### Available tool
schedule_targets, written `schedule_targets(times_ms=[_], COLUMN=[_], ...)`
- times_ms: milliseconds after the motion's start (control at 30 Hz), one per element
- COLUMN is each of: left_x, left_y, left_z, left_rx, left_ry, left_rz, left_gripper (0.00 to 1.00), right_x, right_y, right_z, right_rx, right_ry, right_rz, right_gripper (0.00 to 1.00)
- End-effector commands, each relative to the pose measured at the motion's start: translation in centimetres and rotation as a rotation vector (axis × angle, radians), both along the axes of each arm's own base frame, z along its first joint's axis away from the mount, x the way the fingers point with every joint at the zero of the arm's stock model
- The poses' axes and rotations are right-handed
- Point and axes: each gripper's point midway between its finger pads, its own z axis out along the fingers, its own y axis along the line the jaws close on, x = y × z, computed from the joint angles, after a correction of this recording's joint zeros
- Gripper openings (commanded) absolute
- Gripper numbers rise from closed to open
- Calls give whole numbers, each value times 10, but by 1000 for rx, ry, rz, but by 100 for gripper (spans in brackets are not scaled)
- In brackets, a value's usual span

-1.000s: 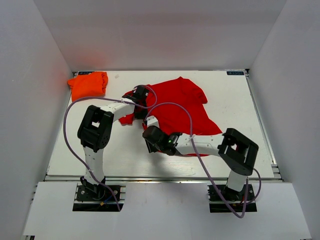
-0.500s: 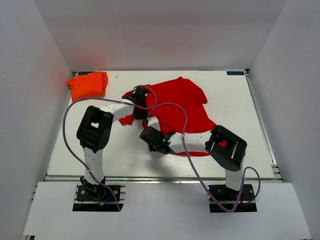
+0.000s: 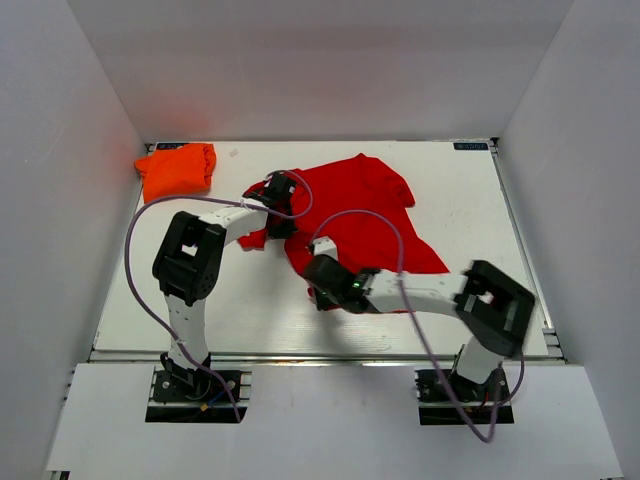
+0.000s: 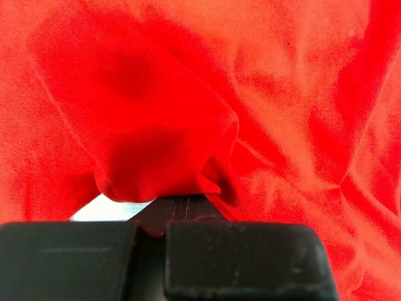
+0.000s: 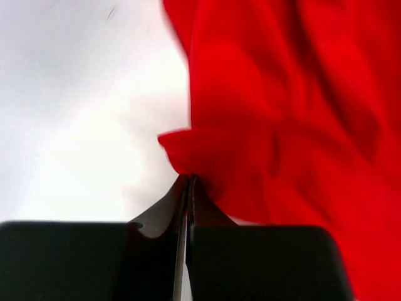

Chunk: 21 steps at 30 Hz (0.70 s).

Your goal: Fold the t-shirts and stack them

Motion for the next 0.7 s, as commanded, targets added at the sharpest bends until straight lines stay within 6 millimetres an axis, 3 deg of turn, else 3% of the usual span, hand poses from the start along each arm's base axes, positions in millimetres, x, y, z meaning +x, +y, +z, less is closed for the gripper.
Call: schedule_targets(times_ms=[0, 133, 267, 300, 333, 400, 433, 467, 533, 567, 667], left_x=[-35, -33, -35, -33, -36, -35, -35, -35, -35, -34, -31], left_y=[39, 45, 56, 55, 56, 57, 57, 57, 62, 63, 62], left_z=[-33, -33, -37, -32, -34, -31, -31, -31, -27, -27, -25], left_rx=[141, 155, 194, 188, 192, 195, 196, 196, 199, 207, 203], left_ry=[142, 138, 153, 141, 149, 137, 137, 137, 138, 135, 126], left_rz=[25, 29, 50, 51, 50, 55, 55, 55, 56, 59, 60], left_gripper=[0, 0, 0, 0, 0, 0, 0, 0, 0, 0, 0], right_x=[-26, -63, -103, -104, -117, -125, -129, -137, -149, -162, -169], right_y=[5, -15, -40, -35, -41, -41, -40, -39, -41, -45, -40], right_z=[55, 48, 20, 31, 23, 25, 27, 29, 30, 26, 34], right_rx=[217, 261, 296, 348, 349, 396, 408, 418, 403, 378, 350], right_ry=[11, 123, 245, 229, 272, 261, 256, 269, 283, 318, 309], right_rz=[103, 164, 225, 247, 284, 339, 376, 429, 508, 563, 639], right_gripper=[0, 0, 0, 0, 0, 2, 5, 16, 25, 38, 46])
